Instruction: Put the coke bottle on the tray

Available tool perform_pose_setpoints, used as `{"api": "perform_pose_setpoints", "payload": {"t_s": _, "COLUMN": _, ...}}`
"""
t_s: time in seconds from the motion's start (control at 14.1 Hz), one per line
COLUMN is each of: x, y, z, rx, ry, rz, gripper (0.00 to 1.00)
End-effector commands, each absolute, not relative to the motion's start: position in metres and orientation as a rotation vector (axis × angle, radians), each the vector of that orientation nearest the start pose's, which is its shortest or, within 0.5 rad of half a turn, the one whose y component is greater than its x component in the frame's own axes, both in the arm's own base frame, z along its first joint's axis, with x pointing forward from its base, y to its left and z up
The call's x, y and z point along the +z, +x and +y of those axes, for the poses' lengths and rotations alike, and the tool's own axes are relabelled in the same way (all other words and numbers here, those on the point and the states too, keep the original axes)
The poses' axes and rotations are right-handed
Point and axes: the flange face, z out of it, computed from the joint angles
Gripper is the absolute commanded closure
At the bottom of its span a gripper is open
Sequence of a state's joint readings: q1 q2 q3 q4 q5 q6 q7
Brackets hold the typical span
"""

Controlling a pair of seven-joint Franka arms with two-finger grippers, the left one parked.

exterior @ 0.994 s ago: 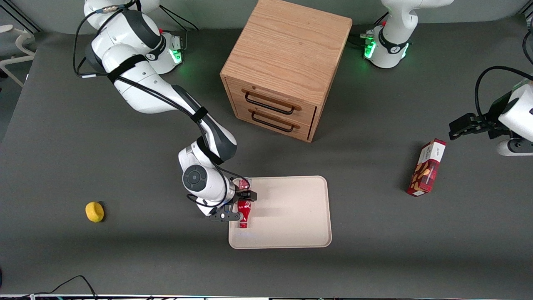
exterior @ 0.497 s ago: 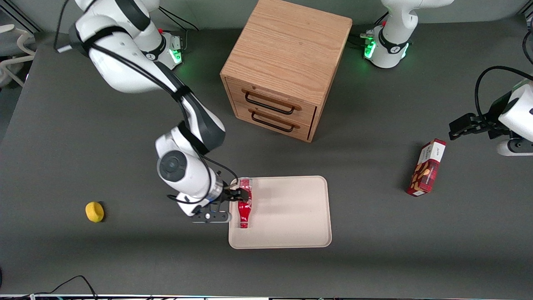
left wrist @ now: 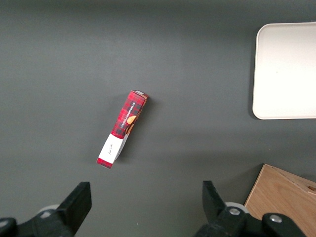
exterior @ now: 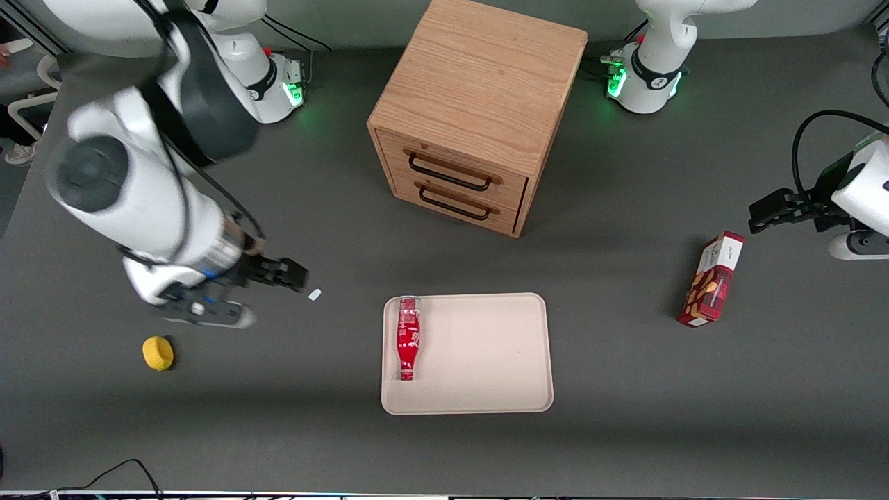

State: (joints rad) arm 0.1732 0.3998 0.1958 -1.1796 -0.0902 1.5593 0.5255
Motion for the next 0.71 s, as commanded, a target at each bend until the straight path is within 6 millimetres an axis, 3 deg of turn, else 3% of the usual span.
{"api": "perform_pose_setpoints", "payload": {"t_s": 0.0, "x": 0.617, "y": 0.594, "z": 0.162, "rx": 0.101, "ry": -3.206, "rz": 0.205, "gripper": 0.0}}
{"api": "perform_pose_setpoints", "payload": {"t_s": 0.14, "x": 0.652, "y": 0.558, "z": 0.13, "rx": 0.149, "ry": -3.176, "rz": 0.264, "gripper": 0.0}}
{"api": "perform_pose_setpoints", "payload": {"t_s": 0.28, "x": 0.665, "y": 0.52, "z": 0.084, "rx": 0.167, "ry": -3.112, "rz": 0.355, "gripper": 0.0}}
{"api": "perform_pose_setpoints", "payload": {"t_s": 0.43, "x": 0.666, "y": 0.486, "z": 0.057, "rx": 0.141, "ry": -3.074, "rz": 0.409, "gripper": 0.0}}
{"api": "perform_pose_setpoints", "payload": {"t_s": 0.64, "x": 0.655, "y": 0.454, "z": 0.044, "rx": 0.11, "ry": -3.054, "rz": 0.428, "gripper": 0.0}}
